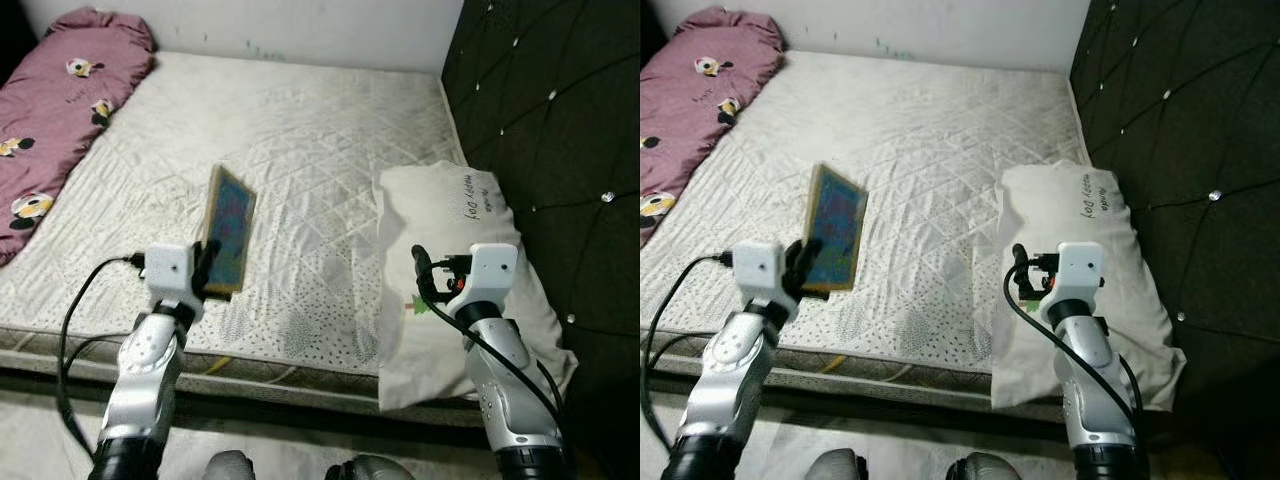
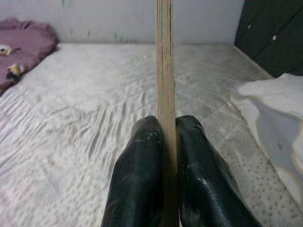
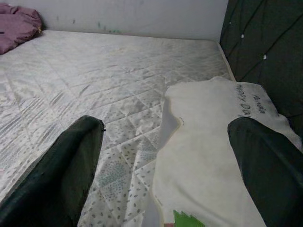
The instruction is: Clean up the room
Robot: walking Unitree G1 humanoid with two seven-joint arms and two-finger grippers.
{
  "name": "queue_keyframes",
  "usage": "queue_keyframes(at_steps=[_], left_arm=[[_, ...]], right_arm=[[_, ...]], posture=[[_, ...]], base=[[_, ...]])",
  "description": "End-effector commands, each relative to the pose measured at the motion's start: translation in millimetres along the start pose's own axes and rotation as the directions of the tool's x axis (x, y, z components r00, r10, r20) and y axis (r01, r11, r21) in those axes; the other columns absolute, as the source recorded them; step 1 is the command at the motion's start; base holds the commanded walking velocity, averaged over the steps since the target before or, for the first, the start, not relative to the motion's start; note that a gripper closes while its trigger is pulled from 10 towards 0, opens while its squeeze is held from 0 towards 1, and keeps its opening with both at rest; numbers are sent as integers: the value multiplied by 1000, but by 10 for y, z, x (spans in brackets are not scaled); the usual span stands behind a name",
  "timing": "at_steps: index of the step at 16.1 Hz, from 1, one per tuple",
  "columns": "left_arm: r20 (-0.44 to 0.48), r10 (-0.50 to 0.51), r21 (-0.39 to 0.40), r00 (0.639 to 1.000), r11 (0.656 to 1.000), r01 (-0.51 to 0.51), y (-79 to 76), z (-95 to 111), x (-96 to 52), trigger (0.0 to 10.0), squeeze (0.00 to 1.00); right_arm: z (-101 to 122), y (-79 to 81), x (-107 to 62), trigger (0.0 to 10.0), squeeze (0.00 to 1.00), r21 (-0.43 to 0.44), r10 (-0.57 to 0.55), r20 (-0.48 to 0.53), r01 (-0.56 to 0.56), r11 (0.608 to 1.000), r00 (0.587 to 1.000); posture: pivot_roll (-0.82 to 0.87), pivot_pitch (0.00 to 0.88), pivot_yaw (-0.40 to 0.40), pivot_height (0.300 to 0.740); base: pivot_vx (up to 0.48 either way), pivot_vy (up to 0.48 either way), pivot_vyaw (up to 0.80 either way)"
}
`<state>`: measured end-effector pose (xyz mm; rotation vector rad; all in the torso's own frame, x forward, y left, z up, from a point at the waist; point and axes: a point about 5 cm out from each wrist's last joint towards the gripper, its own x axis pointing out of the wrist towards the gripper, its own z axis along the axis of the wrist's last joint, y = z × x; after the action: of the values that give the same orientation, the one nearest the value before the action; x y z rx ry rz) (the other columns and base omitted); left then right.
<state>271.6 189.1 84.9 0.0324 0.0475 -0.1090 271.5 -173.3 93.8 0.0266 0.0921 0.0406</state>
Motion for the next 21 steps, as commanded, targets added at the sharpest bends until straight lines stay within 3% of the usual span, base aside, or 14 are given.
queue_keyframes(at_steps=[1, 4, 12, 21], left_arm=[[43, 42, -7, 998, 999, -41, 95, 121, -49, 10000, 0], [22, 56, -22, 998, 998, -56, 116, 67, -202, 10000, 0], [40, 48, -35, 998, 998, -46, 71, 159, -132, 10000, 0], [51, 50, -38, 997, 998, -48, 65, 194, -96, 10000, 0]], right_arm=[[17, -14, -33, 10000, 0, 11, -8, 9, 8, 1000, 1000], [5, -35, -79, 10000, 0, 31, -13, 8, 12, 999, 1000], [23, -5, -51, 10000, 0, 36, 3, 14, -4, 999, 1000], [10, -3, -40, 10000, 0, 23, 12, 4, -12, 1000, 1000]], posture=[[-34, 64, -38, 740], [-29, 68, -39, 736], [-26, 70, -37, 623], [-25, 68, -44, 618]], base=[[0, 0, 0], [0, 0, 0], [0, 0, 0], [0, 0, 0]])
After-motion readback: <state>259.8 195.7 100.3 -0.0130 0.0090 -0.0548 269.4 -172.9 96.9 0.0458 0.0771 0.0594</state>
